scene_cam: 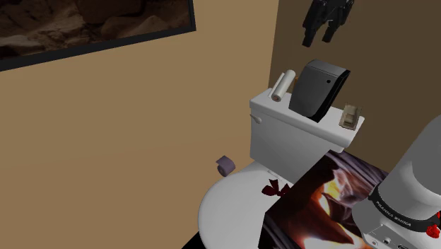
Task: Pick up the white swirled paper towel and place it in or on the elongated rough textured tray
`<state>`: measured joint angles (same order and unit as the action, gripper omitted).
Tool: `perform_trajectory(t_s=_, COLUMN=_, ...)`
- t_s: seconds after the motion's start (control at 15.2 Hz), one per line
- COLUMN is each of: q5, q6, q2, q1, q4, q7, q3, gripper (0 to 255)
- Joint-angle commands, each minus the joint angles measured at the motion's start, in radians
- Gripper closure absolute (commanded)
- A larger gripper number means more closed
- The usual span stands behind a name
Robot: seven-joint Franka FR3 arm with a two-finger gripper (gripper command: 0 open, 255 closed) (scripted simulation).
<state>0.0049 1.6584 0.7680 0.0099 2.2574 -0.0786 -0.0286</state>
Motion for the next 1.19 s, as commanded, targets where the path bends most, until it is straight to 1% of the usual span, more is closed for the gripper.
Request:
perform_trajectory(t_s=0.0, q5=0.0, q6=0.0, q2=0.0, q1=0.0, q4=0.0, q7=0.0, q3=0.0, gripper=0)
perform_trajectory(t_s=0.53, q5=-0.039, q6=0.278, q2=-0.177, q1=-0.083, q4=0.063, q7=-0.156, q3=0.019, gripper=0)
perform_trajectory(t_s=0.79, q5=-0.066, q6=0.404, q2=-0.285, q1=-0.127, q4=0.063, q7=-0.241, q3=0.025, gripper=0)
perform_trajectory(t_s=1.12, q5=-0.108, q6=0.543, q2=-0.432, q1=-0.181, q4=0.036, q7=-0.353, q3=0.027, gripper=0)
